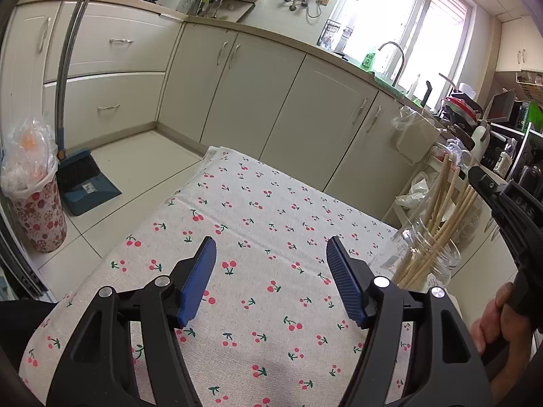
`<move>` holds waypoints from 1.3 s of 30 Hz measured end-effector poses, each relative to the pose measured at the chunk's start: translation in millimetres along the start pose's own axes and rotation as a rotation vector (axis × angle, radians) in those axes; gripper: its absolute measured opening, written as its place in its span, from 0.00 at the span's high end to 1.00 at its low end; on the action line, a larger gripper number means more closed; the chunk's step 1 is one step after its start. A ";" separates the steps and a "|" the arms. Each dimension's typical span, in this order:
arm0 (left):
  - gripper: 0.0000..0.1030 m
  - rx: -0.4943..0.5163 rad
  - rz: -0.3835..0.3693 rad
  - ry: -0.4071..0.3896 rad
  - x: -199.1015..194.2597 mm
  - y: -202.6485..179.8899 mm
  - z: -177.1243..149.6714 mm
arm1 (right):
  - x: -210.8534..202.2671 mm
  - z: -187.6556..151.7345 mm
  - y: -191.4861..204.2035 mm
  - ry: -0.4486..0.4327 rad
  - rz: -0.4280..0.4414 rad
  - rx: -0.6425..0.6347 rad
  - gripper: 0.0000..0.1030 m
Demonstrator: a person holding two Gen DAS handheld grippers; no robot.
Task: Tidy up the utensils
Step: 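Lower the right gripper's stick into the jar and open it, then lower both open grippers to the last loose wooden sticks on the cloth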
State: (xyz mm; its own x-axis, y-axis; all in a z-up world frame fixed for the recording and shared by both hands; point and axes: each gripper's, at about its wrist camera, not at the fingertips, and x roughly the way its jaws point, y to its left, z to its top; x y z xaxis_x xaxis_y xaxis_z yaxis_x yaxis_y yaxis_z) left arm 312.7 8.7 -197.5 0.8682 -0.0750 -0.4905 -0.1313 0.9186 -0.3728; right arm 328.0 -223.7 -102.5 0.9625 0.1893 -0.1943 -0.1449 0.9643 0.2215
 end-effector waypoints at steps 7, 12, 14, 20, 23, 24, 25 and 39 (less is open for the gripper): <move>0.37 -0.014 0.008 0.012 2.8 2.3 -0.7 | -28.4 -1.7 6.3 0.022 -0.008 -0.047 0.71; 0.37 0.026 0.003 0.034 -1.5 -7.8 -0.6 | -52.0 -23.4 3.3 0.175 -0.024 -0.013 0.68; 0.37 0.045 -0.001 0.050 -7.6 -12.9 -1.3 | -55.5 -46.3 2.9 0.309 -0.020 -0.005 0.68; 0.35 0.094 0.016 0.114 -26.6 -23.9 -9.3 | -53.3 -107.1 10.3 0.574 -0.021 -0.002 0.68; 0.33 0.110 0.027 0.140 -37.2 -24.4 -14.7 | -46.2 -113.5 19.0 0.618 -0.024 -0.035 0.68; 0.32 0.116 0.030 0.147 -38.8 -24.3 -15.5 | -41.6 -114.7 21.7 0.643 -0.021 -0.045 0.68; 0.32 0.125 0.031 0.158 -42.4 -24.7 -17.7 | -37.6 -116.3 21.8 0.662 -0.016 -0.048 0.68; 0.28 0.199 0.029 0.218 -61.0 -38.3 -29.5 | -43.2 -121.9 -6.0 0.744 0.047 0.046 0.68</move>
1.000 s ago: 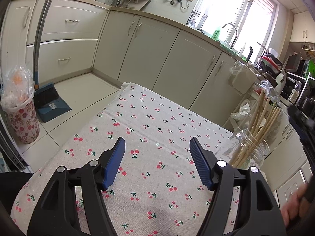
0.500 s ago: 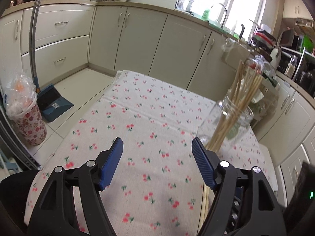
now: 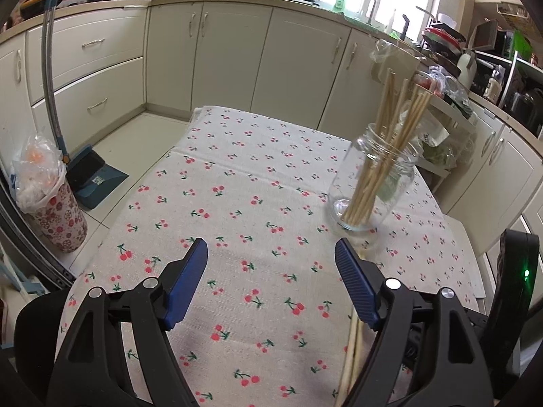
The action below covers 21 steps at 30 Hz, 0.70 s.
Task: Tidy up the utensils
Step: 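Lower both open grippers to the last loose wooden sticks on the cloth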
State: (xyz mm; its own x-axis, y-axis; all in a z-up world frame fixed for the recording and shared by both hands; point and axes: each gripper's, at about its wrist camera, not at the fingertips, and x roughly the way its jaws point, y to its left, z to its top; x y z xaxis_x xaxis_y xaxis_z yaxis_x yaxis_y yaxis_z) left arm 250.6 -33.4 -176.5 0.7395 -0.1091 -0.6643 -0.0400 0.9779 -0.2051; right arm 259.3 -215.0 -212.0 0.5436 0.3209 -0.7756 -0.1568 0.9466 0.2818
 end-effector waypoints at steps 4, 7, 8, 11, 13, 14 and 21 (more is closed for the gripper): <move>0.27 0.023 -0.005 0.010 0.6 -9.9 -2.1 | -1.7 -1.9 3.8 0.002 -0.040 -0.045 0.68; 0.27 0.034 -0.001 0.021 2.4 -14.1 -3.1 | 0.1 0.3 7.5 0.004 -0.033 -0.036 0.66; 0.27 0.033 0.001 0.024 3.2 -14.4 -3.3 | 1.3 0.6 9.1 0.003 -0.022 -0.030 0.63; 0.27 0.024 0.009 0.029 3.8 -12.9 -2.8 | 4.4 0.9 15.7 -0.001 -0.024 -0.049 0.57; 0.27 0.024 0.016 0.028 3.8 -11.7 -1.8 | 5.8 -0.5 20.2 -0.001 -0.048 -0.087 0.57; 0.27 0.022 0.018 0.028 3.6 -10.8 -1.2 | 5.5 -0.8 20.7 0.002 -0.052 -0.098 0.57; 0.27 0.021 0.021 0.040 5.6 -11.0 -1.4 | 0.1 -2.5 8.0 0.010 -0.081 -0.136 0.57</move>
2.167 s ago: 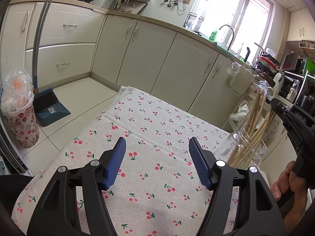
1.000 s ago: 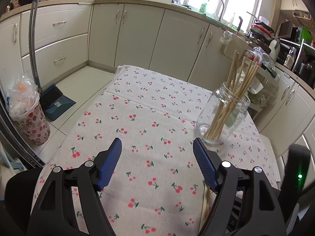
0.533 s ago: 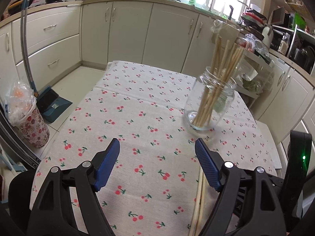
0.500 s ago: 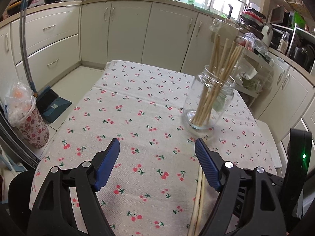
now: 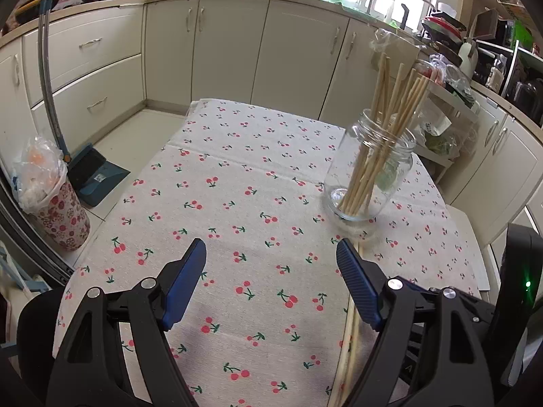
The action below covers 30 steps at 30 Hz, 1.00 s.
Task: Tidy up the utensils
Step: 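Lower both open grippers to the last loose wooden sticks on the cloth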
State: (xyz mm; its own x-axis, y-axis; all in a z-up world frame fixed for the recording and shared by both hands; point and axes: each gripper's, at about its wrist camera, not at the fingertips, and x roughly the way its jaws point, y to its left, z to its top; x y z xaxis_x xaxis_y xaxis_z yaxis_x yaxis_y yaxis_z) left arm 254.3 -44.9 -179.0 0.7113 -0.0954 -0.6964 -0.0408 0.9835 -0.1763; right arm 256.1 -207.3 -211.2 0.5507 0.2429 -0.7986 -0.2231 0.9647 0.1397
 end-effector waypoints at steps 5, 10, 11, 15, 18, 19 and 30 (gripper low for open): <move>0.27 0.021 -0.004 0.007 1.0 -8.2 -2.3 | -0.1 1.4 -3.1 0.009 -0.012 0.004 0.57; 0.26 0.014 -0.001 0.013 3.0 -8.2 -4.1 | 3.3 6.8 -6.0 -0.003 0.033 0.080 0.54; 0.26 0.015 0.001 0.015 3.3 -7.9 -4.1 | 4.4 7.2 -3.3 -0.004 0.024 0.067 0.54; 0.26 0.010 0.007 0.019 4.9 -5.7 -3.4 | 7.2 9.6 7.3 0.001 -0.022 -0.004 0.53; 0.26 0.011 0.007 0.022 5.3 -5.6 -3.0 | 8.5 10.4 6.9 0.033 -0.090 -0.076 0.53; 0.26 0.014 0.006 0.024 5.5 -6.3 -2.8 | 8.1 9.6 6.4 0.028 -0.088 -0.103 0.53; 0.26 0.154 0.019 0.127 33.3 -36.0 -12.3 | -0.7 8.5 -40.8 0.021 -0.009 0.036 0.53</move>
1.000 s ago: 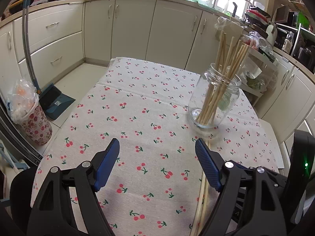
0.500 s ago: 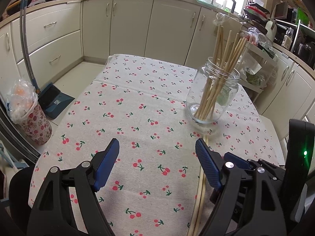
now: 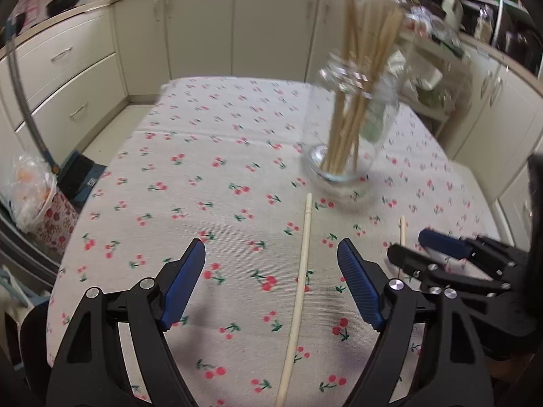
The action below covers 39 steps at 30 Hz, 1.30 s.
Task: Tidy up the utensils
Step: 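Lower both open grippers to the last loose wooden sticks on the cloth, then close the left gripper on one stick while the right gripper grasps another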
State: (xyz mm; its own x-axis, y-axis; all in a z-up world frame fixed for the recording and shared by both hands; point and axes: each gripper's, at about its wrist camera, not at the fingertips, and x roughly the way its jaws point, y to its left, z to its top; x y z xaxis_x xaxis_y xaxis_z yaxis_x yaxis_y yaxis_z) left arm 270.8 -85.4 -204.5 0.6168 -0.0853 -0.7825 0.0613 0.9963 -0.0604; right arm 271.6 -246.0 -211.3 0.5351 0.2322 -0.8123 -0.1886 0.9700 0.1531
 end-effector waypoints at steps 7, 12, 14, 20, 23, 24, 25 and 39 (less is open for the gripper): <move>0.30 0.123 0.109 0.063 34.4 -18.3 11.6 | -2.5 -4.0 4.5 -0.010 -0.021 -0.043 0.53; 0.32 0.035 0.176 0.066 37.6 1.9 13.9 | 6.1 2.8 25.7 0.009 -0.019 -0.185 0.53; 0.33 0.001 0.154 0.075 36.1 10.4 13.0 | 7.6 3.2 35.1 0.013 0.000 -0.242 0.53; 0.40 0.026 0.103 0.091 42.0 7.2 21.3 | 4.6 7.7 12.3 0.033 0.047 -0.110 0.53; 0.50 0.055 0.088 0.096 44.2 0.2 27.1 | 1.5 5.3 8.5 0.027 0.028 -0.055 0.53; 0.58 0.062 0.081 0.098 44.4 -2.1 27.0 | 1.0 3.9 11.0 0.019 0.014 -0.048 0.53; 0.68 0.071 0.071 0.096 45.0 -5.5 28.3 | 1.7 3.4 14.5 0.013 0.006 -0.054 0.53; 0.95 0.047 -0.155 0.176 42.5 4.2 28.7 | 4.3 10.2 12.1 0.095 0.041 -0.093 0.83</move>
State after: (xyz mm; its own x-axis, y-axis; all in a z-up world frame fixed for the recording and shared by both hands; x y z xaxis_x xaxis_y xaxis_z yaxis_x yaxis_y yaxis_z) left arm 319.8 -85.2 -220.2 0.4510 -0.2303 -0.8623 0.1842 0.9694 -0.1626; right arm 280.0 -232.5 -207.2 0.4462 0.2592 -0.8566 -0.2868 0.9481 0.1375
